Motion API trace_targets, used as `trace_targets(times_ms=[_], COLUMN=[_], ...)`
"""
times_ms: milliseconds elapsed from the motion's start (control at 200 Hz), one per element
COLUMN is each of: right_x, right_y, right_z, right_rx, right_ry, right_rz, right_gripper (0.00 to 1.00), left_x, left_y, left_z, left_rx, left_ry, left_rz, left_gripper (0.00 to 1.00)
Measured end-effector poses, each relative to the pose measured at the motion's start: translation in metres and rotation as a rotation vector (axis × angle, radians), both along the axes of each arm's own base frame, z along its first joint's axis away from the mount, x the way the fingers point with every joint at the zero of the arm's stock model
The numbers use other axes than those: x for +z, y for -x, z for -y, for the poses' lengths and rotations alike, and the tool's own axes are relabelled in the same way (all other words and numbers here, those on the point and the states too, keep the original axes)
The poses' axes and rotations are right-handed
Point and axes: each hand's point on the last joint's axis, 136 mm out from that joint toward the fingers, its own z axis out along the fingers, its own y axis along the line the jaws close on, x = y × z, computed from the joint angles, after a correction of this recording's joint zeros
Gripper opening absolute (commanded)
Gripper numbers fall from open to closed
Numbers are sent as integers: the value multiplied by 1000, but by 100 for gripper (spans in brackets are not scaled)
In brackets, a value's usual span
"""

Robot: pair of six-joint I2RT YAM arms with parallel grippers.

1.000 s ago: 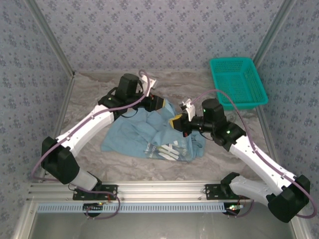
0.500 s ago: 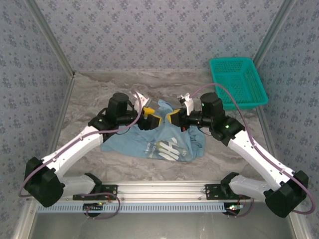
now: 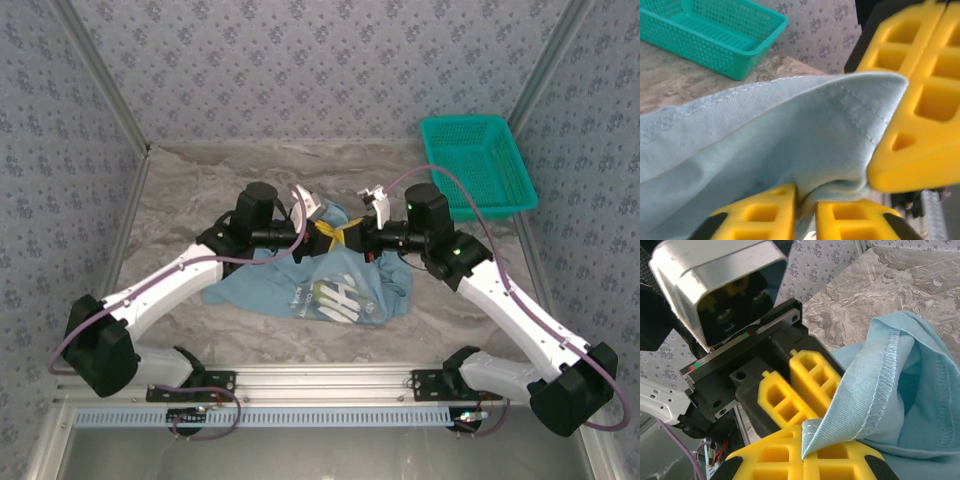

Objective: Fold the inside-out t-shirt

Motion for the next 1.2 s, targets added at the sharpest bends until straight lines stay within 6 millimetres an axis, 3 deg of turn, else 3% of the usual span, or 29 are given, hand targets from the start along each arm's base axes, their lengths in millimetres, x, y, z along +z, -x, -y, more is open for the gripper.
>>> trace_targets(times_ms=[85, 175, 330, 425, 505, 625, 705, 1034, 1134, 1199], right_x=[2, 9, 23, 9, -13, -64, -86, -116, -131, -133], right_y=[-2, -7, -28, -54, -71, -87, -89, -71, -65, -63], right_z=[4, 14, 57, 89, 96, 82, 69, 12, -6, -18], right_rx=[-15, -55, -221, -384, -443, -404, -348, -152, -101, -72], right_ry=[-9, -29, -41, 3, 54, 127, 122, 24, 13, -20], right_rz=[-10, -14, 19, -32, -96, -235, -316, -487, -563, -600], right_gripper=[10, 34, 47, 55, 65, 76, 80, 83, 77, 57], left_x=[0, 3, 0, -2, -5, -8, -8, -9, -7, -4], left_y=[3, 8, 18, 25, 30, 35, 36, 36, 35, 34], left_z=[2, 3, 1, -3, -6, -8, -9, -10, -12, -14], left_rx=[-29, -59, -113, -136, -151, -170, -177, -180, -167, -151], left_ry=[10, 20, 11, -3, -18, -32, -37, -48, -49, -50], left_rz=[0, 4, 24, 47, 66, 87, 99, 119, 131, 146], left_gripper=[0, 0, 0, 0, 0, 0, 0, 0, 0, 0])
